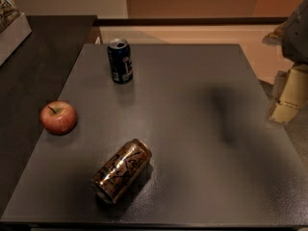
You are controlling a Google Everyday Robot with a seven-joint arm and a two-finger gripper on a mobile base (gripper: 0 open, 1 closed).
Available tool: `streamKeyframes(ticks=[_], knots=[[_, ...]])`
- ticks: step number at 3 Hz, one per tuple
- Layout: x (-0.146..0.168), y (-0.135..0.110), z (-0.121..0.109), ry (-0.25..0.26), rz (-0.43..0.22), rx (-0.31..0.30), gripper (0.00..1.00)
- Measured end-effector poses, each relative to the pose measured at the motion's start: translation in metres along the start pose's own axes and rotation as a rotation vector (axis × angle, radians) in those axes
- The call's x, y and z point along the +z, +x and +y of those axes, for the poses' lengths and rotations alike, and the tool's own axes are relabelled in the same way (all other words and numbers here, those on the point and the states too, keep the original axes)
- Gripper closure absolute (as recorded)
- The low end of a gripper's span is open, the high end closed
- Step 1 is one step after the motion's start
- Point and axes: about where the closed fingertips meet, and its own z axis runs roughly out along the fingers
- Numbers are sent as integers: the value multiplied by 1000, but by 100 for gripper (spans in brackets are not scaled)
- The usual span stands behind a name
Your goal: Place orange can upright
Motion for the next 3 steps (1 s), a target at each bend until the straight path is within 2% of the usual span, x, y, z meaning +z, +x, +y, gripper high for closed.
streamKeyframes(ticks=[1,2,3], knots=[[0,0,0,0,0,0,0],[-4,-10,3,6,-21,-41,0],[-3,-38,23,0,-55,-164,0]])
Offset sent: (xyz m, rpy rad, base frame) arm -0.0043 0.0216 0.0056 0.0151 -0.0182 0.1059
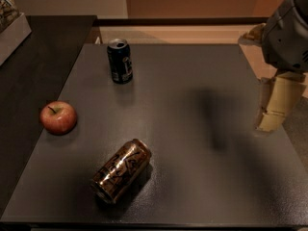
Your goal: Place orange can upright
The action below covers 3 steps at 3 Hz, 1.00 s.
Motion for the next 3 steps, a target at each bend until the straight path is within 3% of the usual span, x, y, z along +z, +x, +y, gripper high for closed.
streamKeyframes(ticks=[3], knots=[[68,-122,68,-105,10,-459,0]])
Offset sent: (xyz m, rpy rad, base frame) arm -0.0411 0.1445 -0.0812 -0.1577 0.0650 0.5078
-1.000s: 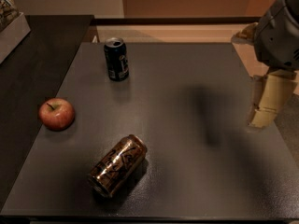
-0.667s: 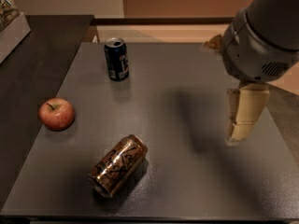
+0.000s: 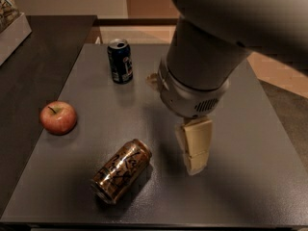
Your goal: Place orange can upright
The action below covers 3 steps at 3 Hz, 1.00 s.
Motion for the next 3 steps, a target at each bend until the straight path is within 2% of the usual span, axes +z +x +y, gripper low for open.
streamKeyframes(ticks=[1,2,3], knots=[[21,-43,-2,-28,-6,-128,0],[43,-77,1,-67,-7,-245,0],[65,-89,4,-114,4,-316,0]])
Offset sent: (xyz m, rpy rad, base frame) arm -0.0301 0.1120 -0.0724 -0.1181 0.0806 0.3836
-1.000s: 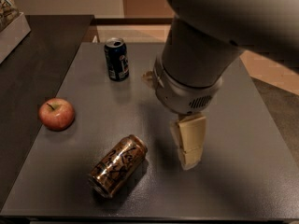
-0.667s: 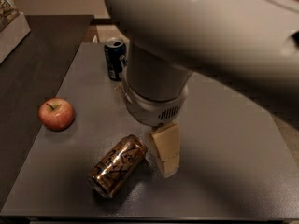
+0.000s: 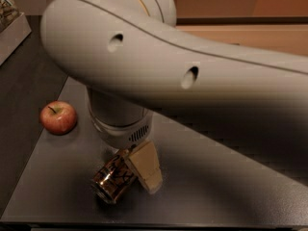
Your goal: Place orange can upright
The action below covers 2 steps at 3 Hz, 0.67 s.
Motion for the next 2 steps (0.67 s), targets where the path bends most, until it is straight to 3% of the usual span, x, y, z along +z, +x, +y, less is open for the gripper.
streamKeyframes(ticks=[2], knots=[[27,4,0,-63,11,-52,0]])
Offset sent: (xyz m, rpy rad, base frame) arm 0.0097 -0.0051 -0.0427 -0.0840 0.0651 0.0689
